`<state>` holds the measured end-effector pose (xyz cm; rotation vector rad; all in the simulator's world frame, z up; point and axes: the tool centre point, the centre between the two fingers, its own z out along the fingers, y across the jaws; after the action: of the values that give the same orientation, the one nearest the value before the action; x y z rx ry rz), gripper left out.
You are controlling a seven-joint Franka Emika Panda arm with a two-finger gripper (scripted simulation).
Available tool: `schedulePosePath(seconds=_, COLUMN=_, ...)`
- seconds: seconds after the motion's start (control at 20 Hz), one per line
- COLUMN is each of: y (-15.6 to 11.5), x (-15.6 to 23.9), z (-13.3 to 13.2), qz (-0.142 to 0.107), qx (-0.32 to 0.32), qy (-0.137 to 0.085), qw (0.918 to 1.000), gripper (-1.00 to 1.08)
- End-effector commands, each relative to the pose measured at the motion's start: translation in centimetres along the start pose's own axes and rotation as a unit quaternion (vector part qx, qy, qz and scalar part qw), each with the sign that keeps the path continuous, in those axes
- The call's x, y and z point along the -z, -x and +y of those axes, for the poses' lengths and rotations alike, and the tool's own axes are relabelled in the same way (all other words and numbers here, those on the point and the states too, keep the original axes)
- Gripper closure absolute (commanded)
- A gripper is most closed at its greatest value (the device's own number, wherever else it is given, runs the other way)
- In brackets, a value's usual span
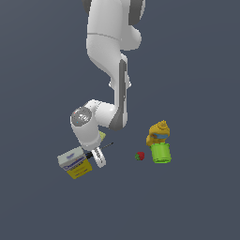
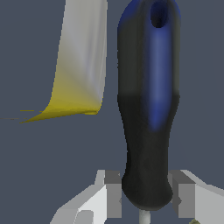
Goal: Pick up a designated object from a clutter of objects.
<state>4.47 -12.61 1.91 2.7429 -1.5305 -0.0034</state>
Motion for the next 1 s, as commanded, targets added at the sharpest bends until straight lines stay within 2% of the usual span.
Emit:
schedulePosePath(seconds=0.0, y=0.2, x=0.7, z=-0.3, qz=0.001, qx=0.0, qy=-0.001, qw=1.0, gripper=1.08)
schedulePosePath(seconds=0.4, y=1.6, x=5.6, z=-1.8, qz=0.0, qx=0.0, qy=-0.001, qw=1.0, gripper=1.08)
schedulePosePath(seconds=0.95, y=4.9, x=17.4, z=-5.6, qz=0.001, qx=-0.001, qy=0.0, qw=1.0, gripper=1.08)
